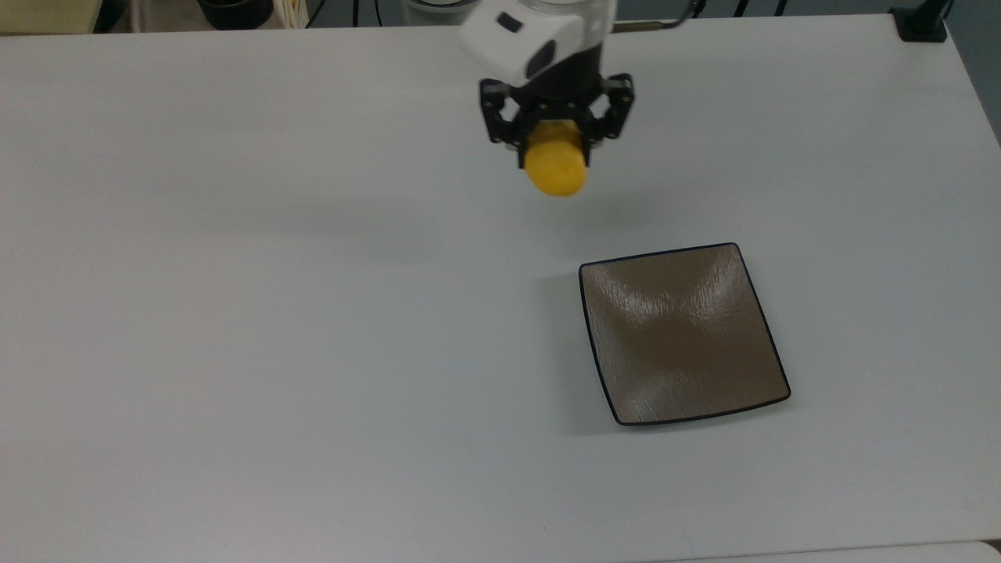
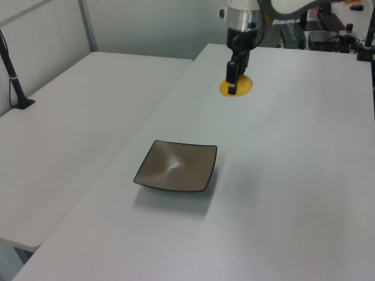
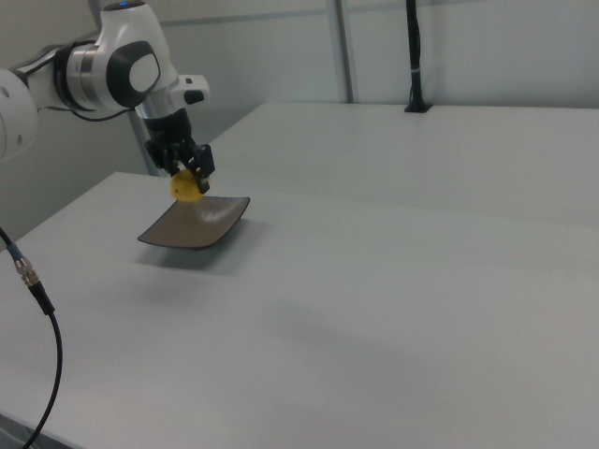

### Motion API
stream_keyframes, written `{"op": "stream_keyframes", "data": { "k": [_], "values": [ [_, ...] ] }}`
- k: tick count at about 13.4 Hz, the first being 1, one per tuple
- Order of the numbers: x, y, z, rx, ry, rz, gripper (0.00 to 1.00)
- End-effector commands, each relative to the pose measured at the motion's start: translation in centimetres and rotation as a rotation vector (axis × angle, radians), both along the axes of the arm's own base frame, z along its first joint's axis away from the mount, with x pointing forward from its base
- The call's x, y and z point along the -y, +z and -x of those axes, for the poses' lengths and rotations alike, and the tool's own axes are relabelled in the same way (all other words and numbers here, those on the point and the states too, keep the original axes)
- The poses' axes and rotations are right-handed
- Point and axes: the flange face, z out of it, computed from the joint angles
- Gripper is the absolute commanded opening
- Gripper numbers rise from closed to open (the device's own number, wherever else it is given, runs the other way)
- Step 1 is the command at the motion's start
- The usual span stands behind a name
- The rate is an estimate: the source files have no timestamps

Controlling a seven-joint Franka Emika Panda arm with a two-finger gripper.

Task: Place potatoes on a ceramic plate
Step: 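Lift the potato and carry it over the brown square plate, then lower the potato onto the plate and open the gripper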

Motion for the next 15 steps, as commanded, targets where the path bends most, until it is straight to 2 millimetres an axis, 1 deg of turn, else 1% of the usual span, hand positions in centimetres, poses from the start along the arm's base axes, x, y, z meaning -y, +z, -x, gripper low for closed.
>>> {"op": "stream_keyframes", "data": {
  "k": [1,2,3,5,7,8,10,11,14,15],
  "values": [
    [-5.5,-2.6,-1.2,0.087,-0.03,-0.065,0.01],
    [-6.3,-3.4,-1.6,0.108,-0.037,-0.076,0.01],
    [-7.7,-4.3,-1.7,0.138,-0.016,-0.081,0.04],
    [-10.4,-7.0,-2.4,0.197,0.007,-0.094,0.04],
    [-11.4,-9.3,-3.2,0.237,-0.02,-0.097,0.04],
    [-11.6,-10.1,-3.5,0.25,-0.024,-0.094,0.04],
    [-12.2,-12.5,-4.1,0.271,-0.014,-0.095,0.04],
    [-12.7,-14.3,-4.5,0.306,0.001,-0.099,0.04],
    [-13.2,-18.1,-5.7,0.397,-0.016,-0.156,0.11],
    [-13.5,-18.9,-5.8,0.414,-0.02,-0.167,0.17]
  ]
}}
